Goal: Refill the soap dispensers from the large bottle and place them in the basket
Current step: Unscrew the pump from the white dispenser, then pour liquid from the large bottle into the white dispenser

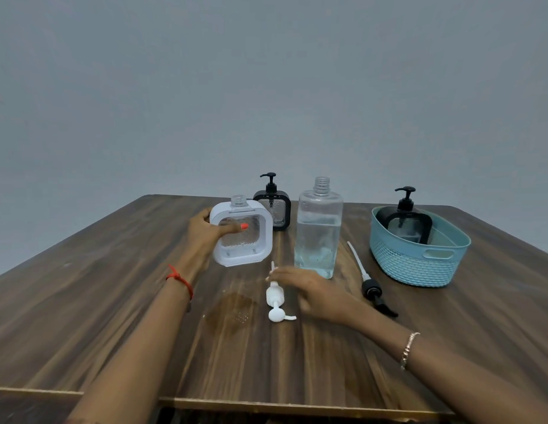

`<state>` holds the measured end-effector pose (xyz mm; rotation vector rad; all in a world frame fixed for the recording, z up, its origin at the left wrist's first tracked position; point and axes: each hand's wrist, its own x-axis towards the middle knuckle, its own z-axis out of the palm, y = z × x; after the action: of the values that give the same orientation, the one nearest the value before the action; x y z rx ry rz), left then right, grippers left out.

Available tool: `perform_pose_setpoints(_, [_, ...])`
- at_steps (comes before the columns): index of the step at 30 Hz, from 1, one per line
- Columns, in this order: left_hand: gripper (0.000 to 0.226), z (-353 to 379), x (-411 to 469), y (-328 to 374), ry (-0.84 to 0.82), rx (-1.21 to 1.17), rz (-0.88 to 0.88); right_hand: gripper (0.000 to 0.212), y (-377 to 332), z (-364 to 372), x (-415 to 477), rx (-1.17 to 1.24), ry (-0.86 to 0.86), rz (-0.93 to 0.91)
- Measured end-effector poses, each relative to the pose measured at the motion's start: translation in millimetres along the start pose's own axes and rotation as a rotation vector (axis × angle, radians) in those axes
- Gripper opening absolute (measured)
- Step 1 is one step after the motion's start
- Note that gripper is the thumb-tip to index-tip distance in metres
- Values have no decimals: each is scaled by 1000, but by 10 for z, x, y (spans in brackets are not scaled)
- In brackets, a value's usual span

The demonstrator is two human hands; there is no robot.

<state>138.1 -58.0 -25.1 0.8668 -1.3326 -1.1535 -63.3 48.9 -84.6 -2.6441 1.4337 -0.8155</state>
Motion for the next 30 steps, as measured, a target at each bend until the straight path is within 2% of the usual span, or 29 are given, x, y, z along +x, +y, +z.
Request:
perform_pose_setpoints(5, [48,127,31,15,-15,-36,6,32,13,-434,184,-5,711,107])
perform_pose_setpoints(7, [46,179,43,25,-29,-36,7,51,75,-613,273,71,844,272])
perform_pose_setpoints(9, [45,229,67,24,-42,-27,12,77,154,-736,346,151,844,415])
perform_pose_setpoints(11, [48,270,80,15,-52,-32,17,90,258,-797,401,254,814,526])
perform_pose_setpoints(14, [52,310,91,-10,-60,-20,15,94,442,-827,436,664,605,611])
perform_pose_setpoints(16, [52,331,99,-32,-75,-3,9,84,553,-791,430,761,474,600])
perform_pose_setpoints(19, [49,361,107,-52,-87,19,11,51,543,-758,400,706,538,615])
perform_pose_setpoints(21, [48,384,101,-48,-88,30,15,42,510,-757,390,660,605,627])
perform_pose_setpoints(24, [49,411,74,-29,-74,55,29,47,434,-763,402,611,661,623])
perform_pose_setpoints(28, [51,441,30,21,-67,101,60,48,356,-840,457,317,706,629])
perform_pose_setpoints(30, [53,460,7,55,-66,113,70,48,357,-908,484,279,716,598])
